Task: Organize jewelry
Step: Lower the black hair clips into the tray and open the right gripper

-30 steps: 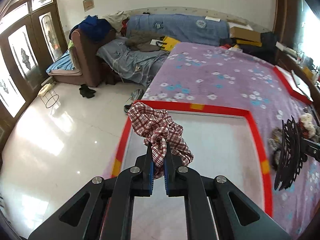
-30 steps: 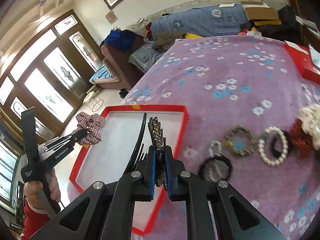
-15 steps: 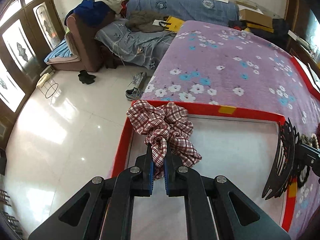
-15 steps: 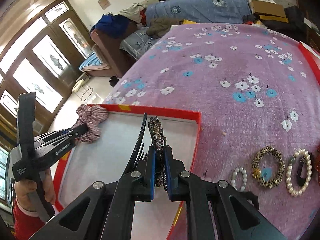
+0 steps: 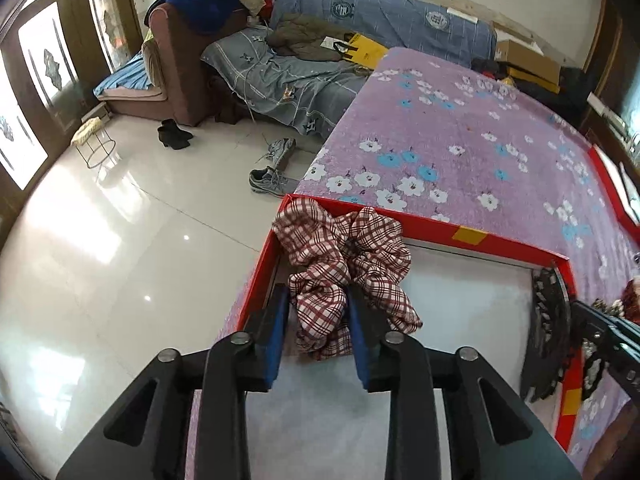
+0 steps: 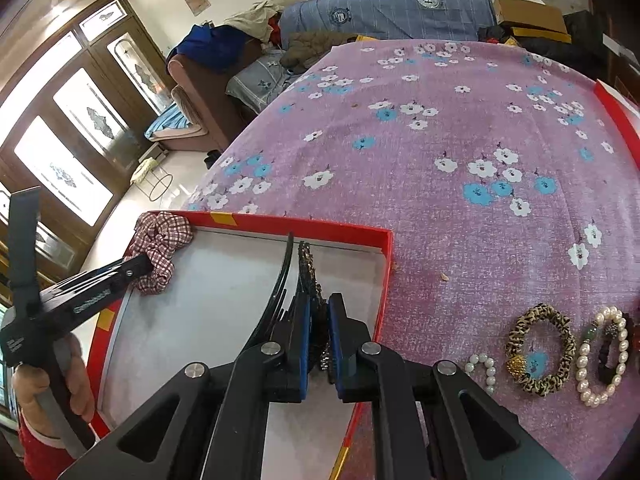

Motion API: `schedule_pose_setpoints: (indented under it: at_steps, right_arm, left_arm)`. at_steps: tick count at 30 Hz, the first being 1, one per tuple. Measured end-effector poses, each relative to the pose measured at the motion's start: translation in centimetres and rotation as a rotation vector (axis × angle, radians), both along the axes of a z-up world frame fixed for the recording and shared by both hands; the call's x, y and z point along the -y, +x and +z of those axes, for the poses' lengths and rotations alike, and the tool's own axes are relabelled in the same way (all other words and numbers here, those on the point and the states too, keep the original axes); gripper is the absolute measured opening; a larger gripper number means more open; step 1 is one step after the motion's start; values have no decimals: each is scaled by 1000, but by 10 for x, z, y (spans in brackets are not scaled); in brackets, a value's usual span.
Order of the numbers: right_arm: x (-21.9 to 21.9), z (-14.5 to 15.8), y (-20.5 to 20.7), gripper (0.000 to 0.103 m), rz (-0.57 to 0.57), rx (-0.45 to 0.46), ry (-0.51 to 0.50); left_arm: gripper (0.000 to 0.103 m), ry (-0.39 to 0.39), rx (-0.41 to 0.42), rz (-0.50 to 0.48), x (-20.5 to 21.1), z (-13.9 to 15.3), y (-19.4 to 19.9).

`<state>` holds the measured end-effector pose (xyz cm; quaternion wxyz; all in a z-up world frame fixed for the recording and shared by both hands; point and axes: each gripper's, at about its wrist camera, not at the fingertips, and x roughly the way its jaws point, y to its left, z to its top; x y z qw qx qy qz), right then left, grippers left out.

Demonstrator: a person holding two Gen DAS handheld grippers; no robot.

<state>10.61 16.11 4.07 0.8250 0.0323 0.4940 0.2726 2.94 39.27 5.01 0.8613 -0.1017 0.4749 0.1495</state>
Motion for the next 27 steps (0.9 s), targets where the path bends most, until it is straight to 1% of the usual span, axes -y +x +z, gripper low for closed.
schedule_pose_setpoints:
  at_steps: [1,3,5,6,11,12,13,15,17,18,22,27]
  right_arm:
    - [0,1,0,17,0,6,-5]
    - [1,3,-2,32,-3,19,-8]
    - [4,7,-5,36,-6,33,-4]
    - [5,9,-7,36,-6,40,0]
    - [15,25,-21,36,1,79,10]
    - [20,30,-27,36,5,91,10]
    - [25,33,-32,36,7,103,8]
    - [35,38,-43,37,9,124,-4]
    - [49,42,-53,38,1,140,-13]
    - [58,42,-59,40,-6,144,-15]
    - [93,39,-78,40,-38,142,-18]
    - [137,34,-100,40,-78,135,-12]
  left_arm:
    - [33,-12,13,2,0,3,-4]
    - [38,-31,39,7,0,10,-12]
    - [41,-37,61,10,2,18,-18]
    - [43,-35,73,11,4,22,-23]
    - [44,2,126,17,19,43,-51]
    - [47,9,137,17,21,47,-56]
    - [52,18,153,14,27,52,-63]
    - [58,29,187,7,38,60,-77]
    - [60,33,207,-4,49,65,-87]
    - [61,32,212,-17,58,67,-92]
    - [61,26,202,-69,90,66,-100]
    - [62,55,201,-152,136,65,-107]
